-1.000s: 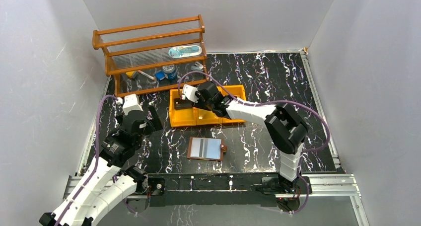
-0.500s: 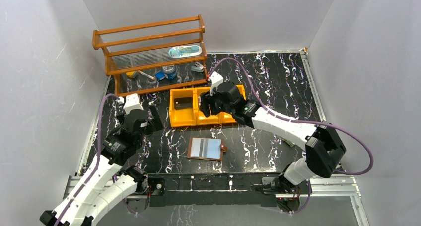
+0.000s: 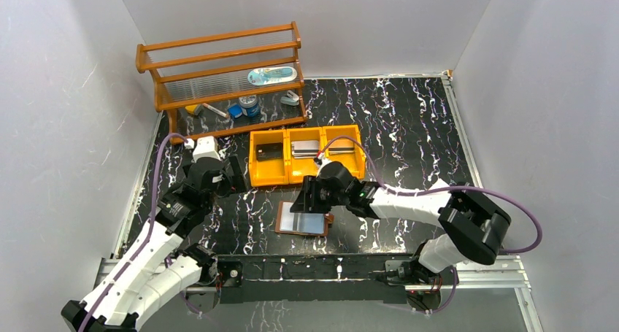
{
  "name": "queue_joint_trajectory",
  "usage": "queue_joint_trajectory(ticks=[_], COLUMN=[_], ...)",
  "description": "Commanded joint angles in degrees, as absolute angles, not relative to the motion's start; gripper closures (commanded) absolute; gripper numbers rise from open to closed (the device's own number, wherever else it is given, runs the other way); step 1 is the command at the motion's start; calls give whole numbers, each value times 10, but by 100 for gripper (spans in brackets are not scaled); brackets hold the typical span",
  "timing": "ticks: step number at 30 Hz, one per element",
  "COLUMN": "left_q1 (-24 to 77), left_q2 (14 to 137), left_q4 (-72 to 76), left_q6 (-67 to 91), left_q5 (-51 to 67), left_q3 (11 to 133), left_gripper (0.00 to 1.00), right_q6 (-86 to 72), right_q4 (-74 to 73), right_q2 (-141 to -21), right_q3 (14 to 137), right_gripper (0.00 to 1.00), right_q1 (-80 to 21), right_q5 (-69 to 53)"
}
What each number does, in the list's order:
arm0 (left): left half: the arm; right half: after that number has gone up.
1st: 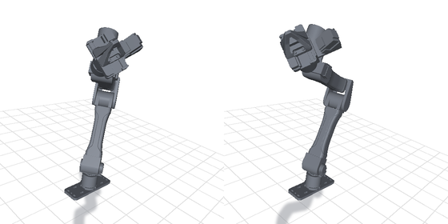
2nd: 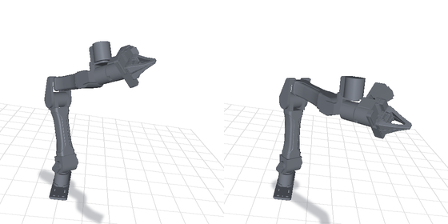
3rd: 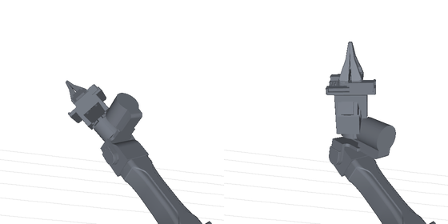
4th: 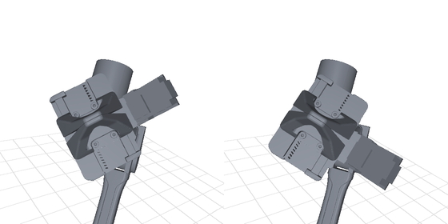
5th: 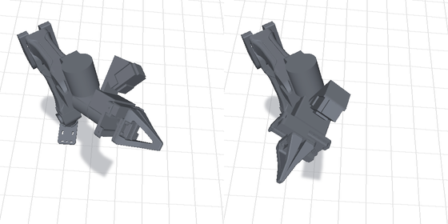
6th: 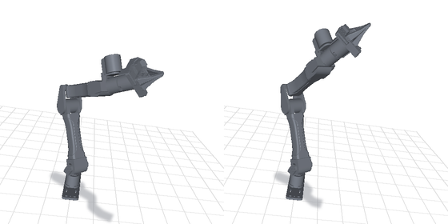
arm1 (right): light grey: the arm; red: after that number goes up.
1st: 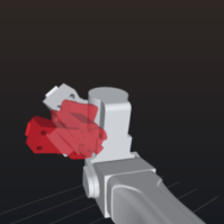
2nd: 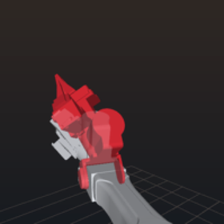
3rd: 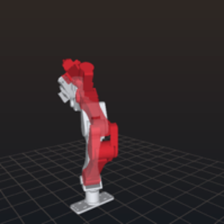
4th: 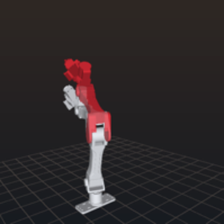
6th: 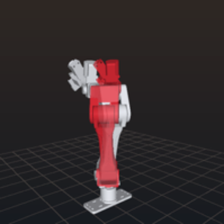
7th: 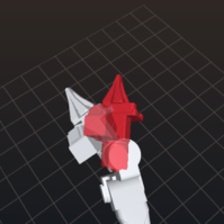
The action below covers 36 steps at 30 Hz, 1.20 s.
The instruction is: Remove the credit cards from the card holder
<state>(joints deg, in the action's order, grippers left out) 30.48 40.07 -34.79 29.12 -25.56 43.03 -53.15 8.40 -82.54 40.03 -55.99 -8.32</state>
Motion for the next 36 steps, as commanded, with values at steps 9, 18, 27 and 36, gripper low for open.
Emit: queue_joint_trajectory(ticks=[9, 18, 27, 36], left_q1=[302, 302, 308, 328], left_q2=[431, 509, 583, 650], left_q4=[-290, -184, -136, -93], left_q6=[254, 359, 368, 368], left_q5=[-87, 156, 233, 239], left_q3=[409, 338, 306, 289], left_gripper=[21, 37, 48, 56], right_q6=[-638, -653, -692, -727], right_q4=[161, 230, 306, 325], right_q2=[-852, -894, -921, -923], right_q3=[367, 331, 292, 264], right_gripper=[50, 55, 62, 63], right_q1=[-593, -591, -578, -569], right_q5=[-32, -59, -78, -65])
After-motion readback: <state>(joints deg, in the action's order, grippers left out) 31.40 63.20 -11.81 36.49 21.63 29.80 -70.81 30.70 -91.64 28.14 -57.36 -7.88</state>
